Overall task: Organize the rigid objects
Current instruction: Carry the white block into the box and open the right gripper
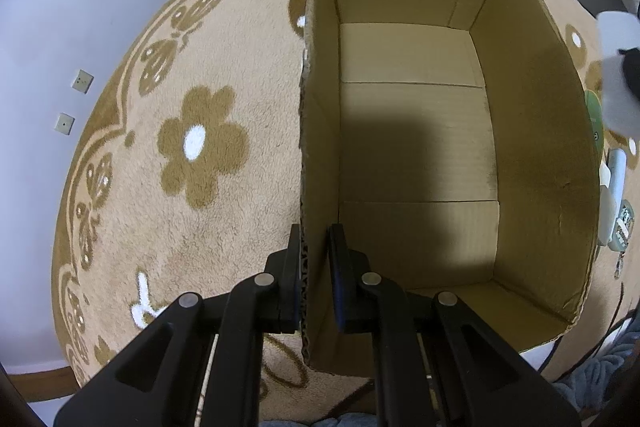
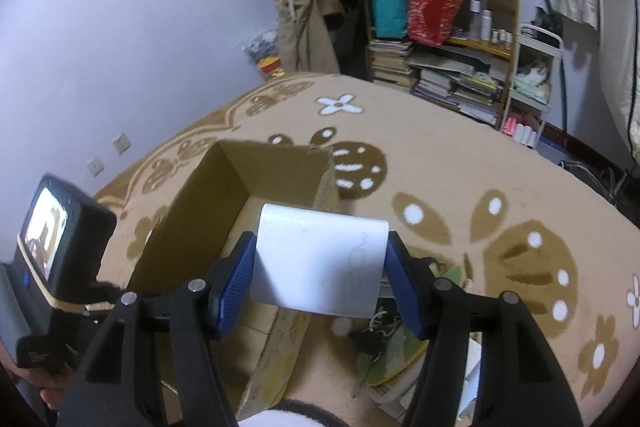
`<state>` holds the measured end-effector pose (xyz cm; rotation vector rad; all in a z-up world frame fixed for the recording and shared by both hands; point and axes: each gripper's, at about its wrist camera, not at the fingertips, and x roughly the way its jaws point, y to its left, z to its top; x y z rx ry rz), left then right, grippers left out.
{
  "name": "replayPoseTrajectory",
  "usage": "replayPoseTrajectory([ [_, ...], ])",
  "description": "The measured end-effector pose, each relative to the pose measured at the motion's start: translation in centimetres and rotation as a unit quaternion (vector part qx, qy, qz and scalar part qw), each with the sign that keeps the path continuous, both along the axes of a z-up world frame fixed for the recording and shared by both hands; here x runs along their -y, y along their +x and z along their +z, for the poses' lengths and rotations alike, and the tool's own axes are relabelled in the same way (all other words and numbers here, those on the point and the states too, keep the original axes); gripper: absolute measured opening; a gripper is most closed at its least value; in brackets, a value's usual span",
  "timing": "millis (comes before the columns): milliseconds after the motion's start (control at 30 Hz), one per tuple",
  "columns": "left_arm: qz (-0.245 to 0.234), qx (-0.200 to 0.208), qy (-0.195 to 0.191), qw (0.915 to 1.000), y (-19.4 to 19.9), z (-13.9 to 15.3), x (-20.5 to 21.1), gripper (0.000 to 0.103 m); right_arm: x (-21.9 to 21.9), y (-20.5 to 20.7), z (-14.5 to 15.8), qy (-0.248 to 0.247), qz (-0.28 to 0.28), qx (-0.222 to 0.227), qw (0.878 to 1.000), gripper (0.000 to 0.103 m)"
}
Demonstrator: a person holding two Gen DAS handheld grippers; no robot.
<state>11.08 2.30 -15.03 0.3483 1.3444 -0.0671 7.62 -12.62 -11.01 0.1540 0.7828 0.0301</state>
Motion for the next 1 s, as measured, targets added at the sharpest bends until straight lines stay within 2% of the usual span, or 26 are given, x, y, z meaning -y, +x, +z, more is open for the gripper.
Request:
replayPoseTrajectory([
  [400,0.001,0.001,-0.013,0.9999,0.0,0.3,-0.4,0.010,-1.5,0.2,-1.2,0.042,0.049,0.012,0.998,0.066],
  [667,0.006,-0.001,-0.022,0.9997,0.2,0.3,-0.8,0.009,-3.5,-0.2,-0.9,0.038,0.076,0.026,0.996,0.066],
  [900,0.015,-0.003,-0.031,0.9994,0.2,0.2,-1.0,0.009,-3.5,0.1,-1.9,0.060,0.085,0.008,0.995,0.066],
  [1000,0.016,-0.003,-0.032,0.9993,0.2,0.1,-1.1,0.010,-3.0,-0.6,-0.8,0.065,0.079,0.031,0.994,0.066],
])
